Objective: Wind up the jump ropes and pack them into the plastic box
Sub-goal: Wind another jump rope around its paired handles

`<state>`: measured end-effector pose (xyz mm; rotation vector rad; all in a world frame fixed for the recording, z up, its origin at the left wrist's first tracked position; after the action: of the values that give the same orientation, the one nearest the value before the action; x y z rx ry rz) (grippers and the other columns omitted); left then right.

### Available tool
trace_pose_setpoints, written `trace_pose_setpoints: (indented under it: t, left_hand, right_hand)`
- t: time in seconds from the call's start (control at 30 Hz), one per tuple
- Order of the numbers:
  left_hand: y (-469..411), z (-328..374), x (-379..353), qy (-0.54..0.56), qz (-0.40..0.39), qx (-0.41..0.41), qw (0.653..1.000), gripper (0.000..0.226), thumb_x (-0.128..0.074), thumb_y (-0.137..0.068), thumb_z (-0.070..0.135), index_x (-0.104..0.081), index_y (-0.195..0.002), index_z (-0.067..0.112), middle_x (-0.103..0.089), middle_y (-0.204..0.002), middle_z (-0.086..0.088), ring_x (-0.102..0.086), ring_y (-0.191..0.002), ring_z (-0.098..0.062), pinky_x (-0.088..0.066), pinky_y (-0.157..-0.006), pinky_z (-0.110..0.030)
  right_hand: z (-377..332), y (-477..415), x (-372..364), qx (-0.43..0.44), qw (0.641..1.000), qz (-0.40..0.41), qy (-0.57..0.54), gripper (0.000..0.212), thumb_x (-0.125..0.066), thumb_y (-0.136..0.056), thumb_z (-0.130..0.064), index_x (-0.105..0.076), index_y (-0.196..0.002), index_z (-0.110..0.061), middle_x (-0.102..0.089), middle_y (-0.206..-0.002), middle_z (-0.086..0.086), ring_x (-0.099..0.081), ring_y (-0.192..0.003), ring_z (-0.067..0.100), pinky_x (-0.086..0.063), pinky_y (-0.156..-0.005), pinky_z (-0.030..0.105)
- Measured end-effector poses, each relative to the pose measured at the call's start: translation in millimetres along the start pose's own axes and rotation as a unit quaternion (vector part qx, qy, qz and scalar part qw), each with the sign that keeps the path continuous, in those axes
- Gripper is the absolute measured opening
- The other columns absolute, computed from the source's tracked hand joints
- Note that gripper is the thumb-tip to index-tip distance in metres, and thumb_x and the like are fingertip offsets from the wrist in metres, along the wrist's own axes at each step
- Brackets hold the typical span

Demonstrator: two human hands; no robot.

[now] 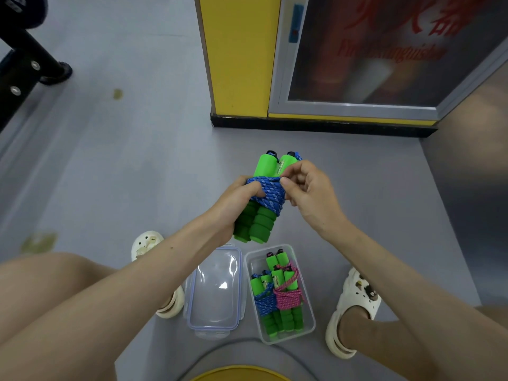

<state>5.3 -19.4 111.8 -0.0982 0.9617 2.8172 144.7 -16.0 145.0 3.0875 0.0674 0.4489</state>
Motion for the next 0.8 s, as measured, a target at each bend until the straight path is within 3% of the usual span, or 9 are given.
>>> trace_pose_setpoints:
  t: [0.13, 0.27, 0.43, 0.6, 0.73, 0.8]
  left_hand:
    - [-1.7, -0.3, 0.9, 0.001, 0.006, -0.007, 1.0, 0.029, -0.053, -0.084, 0.01, -0.055, -0.112, 0.016, -0.067, -0.099, -0.016, -0.064, -0.079, -0.03, -0.053, -0.077, -0.045]
    - [-1.6, -0.8, 1.4, 0.011, 0.019, -0.014, 1.0, 0.024, -0.056, -0.086, 0.008, -0.057, -0.108, 0.017, -0.067, -0.096, -0.014, -0.064, -0.076, -0.026, -0.054, -0.068, -0.036]
    - [3.0, -5.6, 0.5, 0.021, 0.031, 0.006, 0.999, 0.026, -0.058, -0.087, 0.009, -0.058, -0.112, 0.013, -0.067, -0.091, -0.014, -0.064, -0.068, -0.025, -0.054, -0.056, -0.03]
    - [4.8, -1.9, 0.2, 0.005, 0.033, -0.021, 0.999, 0.025, -0.058, -0.087, 0.007, -0.059, -0.111, 0.013, -0.068, -0.091, -0.012, -0.065, -0.068, -0.022, -0.054, -0.053, -0.027]
    - [5.5, 0.4, -0.8, -0.014, 0.039, -0.045, 0.998, 0.024, -0.059, -0.088, 0.008, -0.059, -0.111, 0.015, -0.068, -0.091, -0.009, -0.067, -0.07, -0.02, -0.054, -0.055, -0.027]
    - [5.3, -0.7, -1.4, -0.018, 0.046, -0.047, 0.998, 0.025, -0.059, -0.087, 0.008, -0.059, -0.111, 0.015, -0.068, -0.092, -0.009, -0.067, -0.071, -0.02, -0.054, -0.056, -0.028]
  right_hand:
    - [2.1, 0.2, -1.2, 0.003, 1.0, -0.008, 0.029, 0.021, -0.055, -0.092, -0.005, -0.052, -0.084, -0.024, -0.06, -0.078, 0.012, -0.054, -0.064, 0.007, -0.043, -0.055, 0.014]
    - [3.6, 1.3, -1.9, 0.016, 0.998, -0.012, 0.067, 0.023, -0.057, -0.091, -0.007, -0.053, -0.083, -0.027, -0.062, -0.081, 0.012, -0.059, -0.076, 0.029, -0.051, -0.067, 0.034]
    - [2.7, 4.3, -5.0, 0.039, 0.993, -0.031, 0.111, 0.008, -0.057, -0.091, -0.006, -0.058, -0.091, -0.014, -0.061, -0.078, 0.012, -0.056, -0.07, 0.027, -0.049, -0.065, 0.033]
    - [0.1, 4.7, -2.3, 0.058, 0.99, -0.01, 0.131, 0.01, -0.059, -0.087, -0.003, -0.056, -0.092, -0.01, -0.058, -0.065, 0.003, -0.048, -0.056, 0.008, -0.042, -0.055, 0.015]
    - [-6.8, 7.2, -2.3, 0.143, 0.967, 0.029, 0.208, 0.005, -0.064, -0.082, -0.001, -0.063, -0.081, -0.005, -0.062, -0.068, 0.005, -0.051, -0.058, 0.013, -0.042, -0.054, 0.017]
    - [-6.0, 8.4, -6.2, 0.187, 0.945, 0.038, 0.265, 0.004, -0.064, -0.082, -0.003, -0.064, -0.078, -0.004, -0.062, -0.072, 0.007, -0.054, -0.061, 0.016, -0.047, -0.056, 0.029]
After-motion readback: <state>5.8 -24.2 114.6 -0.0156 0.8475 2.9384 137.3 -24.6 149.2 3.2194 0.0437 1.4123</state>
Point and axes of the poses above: each hand's wrist, its own y-axis away from the middle knuckle, its own x-axis out of the back of the hand, z = x × y, the point moved 5 cm from there along -y, towards the middle knuckle
